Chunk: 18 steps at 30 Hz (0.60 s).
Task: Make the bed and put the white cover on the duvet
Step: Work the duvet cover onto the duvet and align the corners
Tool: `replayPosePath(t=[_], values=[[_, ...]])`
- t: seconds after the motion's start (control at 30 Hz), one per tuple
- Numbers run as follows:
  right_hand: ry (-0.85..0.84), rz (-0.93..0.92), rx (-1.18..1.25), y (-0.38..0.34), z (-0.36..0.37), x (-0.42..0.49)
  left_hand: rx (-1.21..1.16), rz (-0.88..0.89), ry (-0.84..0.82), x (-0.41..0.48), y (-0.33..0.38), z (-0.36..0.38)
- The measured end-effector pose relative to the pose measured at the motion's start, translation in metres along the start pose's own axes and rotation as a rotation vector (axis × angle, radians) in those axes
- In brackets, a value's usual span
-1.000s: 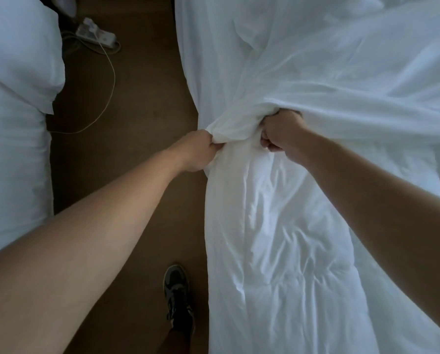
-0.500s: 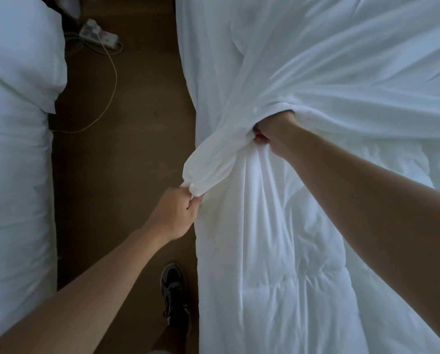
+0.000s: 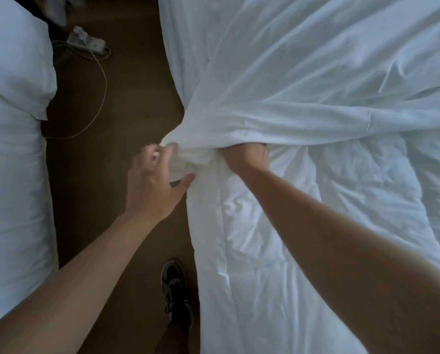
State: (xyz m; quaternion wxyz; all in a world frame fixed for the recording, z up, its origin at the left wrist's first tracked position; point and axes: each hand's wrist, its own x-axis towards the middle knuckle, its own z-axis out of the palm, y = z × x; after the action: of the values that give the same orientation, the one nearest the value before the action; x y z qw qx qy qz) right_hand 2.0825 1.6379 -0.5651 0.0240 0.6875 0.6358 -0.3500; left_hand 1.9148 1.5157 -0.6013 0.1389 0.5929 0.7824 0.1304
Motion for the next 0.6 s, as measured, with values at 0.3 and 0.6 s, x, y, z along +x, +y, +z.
replayPosePath(t=[0.3, 0.6], values=[[-0.022, -0.053, 0.017, -0.011, 0.013, -0.01, -0.515, -0.223, 0.134, 0.021, 0.018, 0.033], [-0.224, 0.059, -0.064, -0.013, 0.031, -0.025, -0.422, -0.261, -0.127, 0.043, 0.014, 0.015]])
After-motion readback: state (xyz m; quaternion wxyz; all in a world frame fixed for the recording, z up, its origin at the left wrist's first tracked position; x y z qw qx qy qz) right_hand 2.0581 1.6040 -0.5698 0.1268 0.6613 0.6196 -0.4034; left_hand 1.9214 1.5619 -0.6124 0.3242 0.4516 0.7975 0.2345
